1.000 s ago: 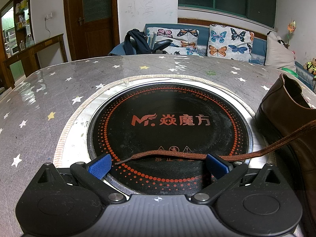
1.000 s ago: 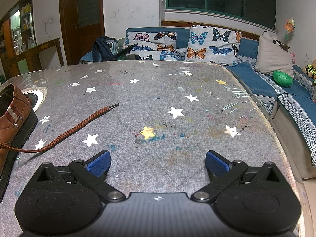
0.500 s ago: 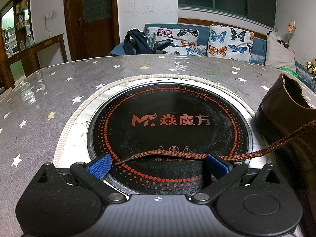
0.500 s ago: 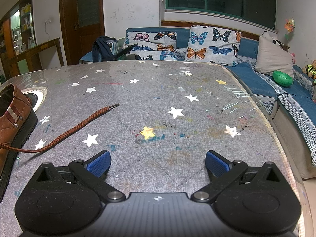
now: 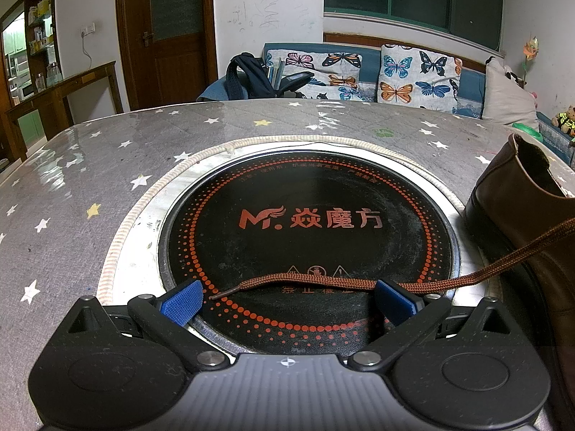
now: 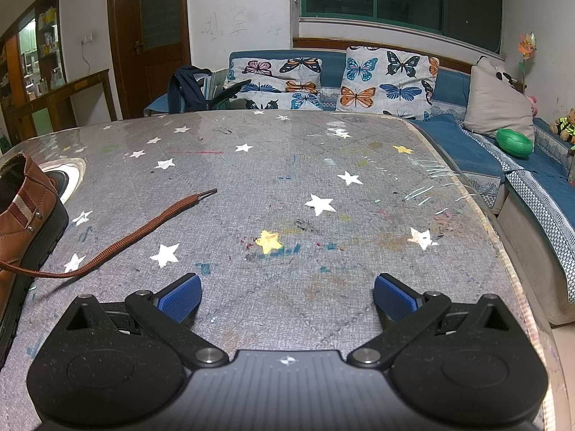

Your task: Lace up shoes with both hands

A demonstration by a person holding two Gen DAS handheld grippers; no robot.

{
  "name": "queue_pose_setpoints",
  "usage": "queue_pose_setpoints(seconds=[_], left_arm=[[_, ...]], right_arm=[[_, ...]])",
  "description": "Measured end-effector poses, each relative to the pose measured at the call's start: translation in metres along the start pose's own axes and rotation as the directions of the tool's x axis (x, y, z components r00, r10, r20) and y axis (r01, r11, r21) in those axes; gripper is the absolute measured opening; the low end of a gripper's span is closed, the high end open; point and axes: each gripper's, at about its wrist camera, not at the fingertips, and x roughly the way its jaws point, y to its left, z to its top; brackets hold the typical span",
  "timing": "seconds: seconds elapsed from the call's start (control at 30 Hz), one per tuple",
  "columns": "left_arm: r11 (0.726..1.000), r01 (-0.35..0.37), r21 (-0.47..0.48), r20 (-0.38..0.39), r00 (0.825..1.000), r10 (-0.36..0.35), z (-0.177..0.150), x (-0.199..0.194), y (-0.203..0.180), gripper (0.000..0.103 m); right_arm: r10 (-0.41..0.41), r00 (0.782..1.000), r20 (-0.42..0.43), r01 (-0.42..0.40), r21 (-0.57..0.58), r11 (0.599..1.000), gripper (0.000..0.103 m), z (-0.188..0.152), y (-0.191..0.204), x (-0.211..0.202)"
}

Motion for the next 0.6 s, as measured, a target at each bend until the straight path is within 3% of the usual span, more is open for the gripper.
queue_pose_setpoints(seconds=[0.6], left_arm=[[1.000,0.000,0.000,0.000,1.000,0.000,0.0000,0.0002,0.0002,0.103]], right_arm=[[0.003,1.000,0.001,-0.003,0.003,1.000,0.103,0.0004,0.0009,-0.0001]])
